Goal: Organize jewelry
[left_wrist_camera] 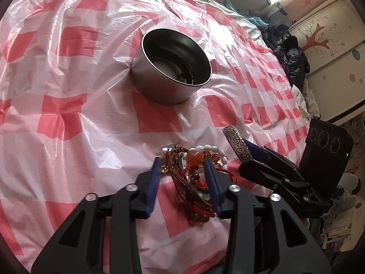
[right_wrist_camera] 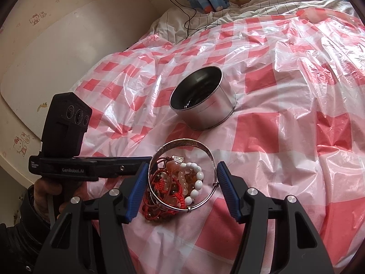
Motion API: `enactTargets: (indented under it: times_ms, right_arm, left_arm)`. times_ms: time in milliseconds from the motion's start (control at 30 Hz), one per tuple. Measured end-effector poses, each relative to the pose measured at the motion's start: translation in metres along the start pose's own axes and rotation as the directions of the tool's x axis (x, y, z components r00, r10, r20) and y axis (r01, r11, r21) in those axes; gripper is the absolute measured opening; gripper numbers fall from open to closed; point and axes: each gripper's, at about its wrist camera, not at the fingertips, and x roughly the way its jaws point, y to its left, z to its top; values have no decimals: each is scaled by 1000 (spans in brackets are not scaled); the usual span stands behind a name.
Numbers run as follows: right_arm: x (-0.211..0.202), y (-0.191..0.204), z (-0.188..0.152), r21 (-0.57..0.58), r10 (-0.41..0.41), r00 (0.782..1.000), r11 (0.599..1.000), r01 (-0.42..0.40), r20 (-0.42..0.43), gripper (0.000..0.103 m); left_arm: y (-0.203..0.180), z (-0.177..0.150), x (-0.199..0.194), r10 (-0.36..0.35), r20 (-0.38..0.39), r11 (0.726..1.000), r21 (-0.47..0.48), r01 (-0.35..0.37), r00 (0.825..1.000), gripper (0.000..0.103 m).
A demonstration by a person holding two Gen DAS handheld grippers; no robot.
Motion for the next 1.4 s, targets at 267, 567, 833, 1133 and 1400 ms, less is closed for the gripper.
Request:
enactTargets:
  times_ms: [267, 567, 833, 1133, 1400]
  right_arm:
    - [-5, -2, 2, 10, 6, 1000, 1000, -6, 24, 60]
    - [-17, 2, 7, -11, -11, 997, 1000, 12, 75, 60]
    - [-23, 5, 9, -37, -35, 994, 999, 39, 104, 60]
    - [-27, 11, 18, -79, -68, 989, 994, 79, 134, 60]
    - [-25, 8, 22, -73, -78, 987, 993, 89, 142, 60]
  left_arm:
    - [-17, 1, -26, -80, 51, 996, 53, 77, 995, 4]
    - [-28, 10, -68, -199, 145, 978, 92, 187, 969, 4]
    - [-38, 36, -69, -218, 197, 974, 109, 200, 956, 4]
    - [-52, 50, -60, -159, 234, 982, 135, 130, 959, 4]
    - [-49, 71, -59, -162, 286, 983, 129, 129, 944, 4]
